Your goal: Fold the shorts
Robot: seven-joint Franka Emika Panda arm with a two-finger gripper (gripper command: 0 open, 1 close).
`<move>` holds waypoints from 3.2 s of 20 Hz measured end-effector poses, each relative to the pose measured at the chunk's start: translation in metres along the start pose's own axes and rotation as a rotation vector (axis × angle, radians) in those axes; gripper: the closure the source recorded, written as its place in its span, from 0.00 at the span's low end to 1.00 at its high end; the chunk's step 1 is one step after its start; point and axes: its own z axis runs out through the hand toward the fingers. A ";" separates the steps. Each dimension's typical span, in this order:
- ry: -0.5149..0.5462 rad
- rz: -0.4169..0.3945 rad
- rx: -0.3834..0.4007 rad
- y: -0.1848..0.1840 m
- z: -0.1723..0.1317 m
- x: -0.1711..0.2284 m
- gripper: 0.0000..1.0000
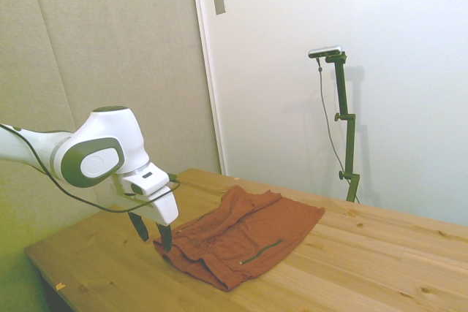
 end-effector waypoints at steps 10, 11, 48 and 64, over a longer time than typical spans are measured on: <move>0.103 -0.062 -0.086 -0.109 0.009 -0.015 0.00; 0.141 -0.074 -0.132 -0.117 0.020 -0.019 0.00; 0.509 -0.259 -0.477 -0.164 0.113 -0.074 1.00; 0.494 -0.270 -0.403 -0.163 0.117 -0.083 1.00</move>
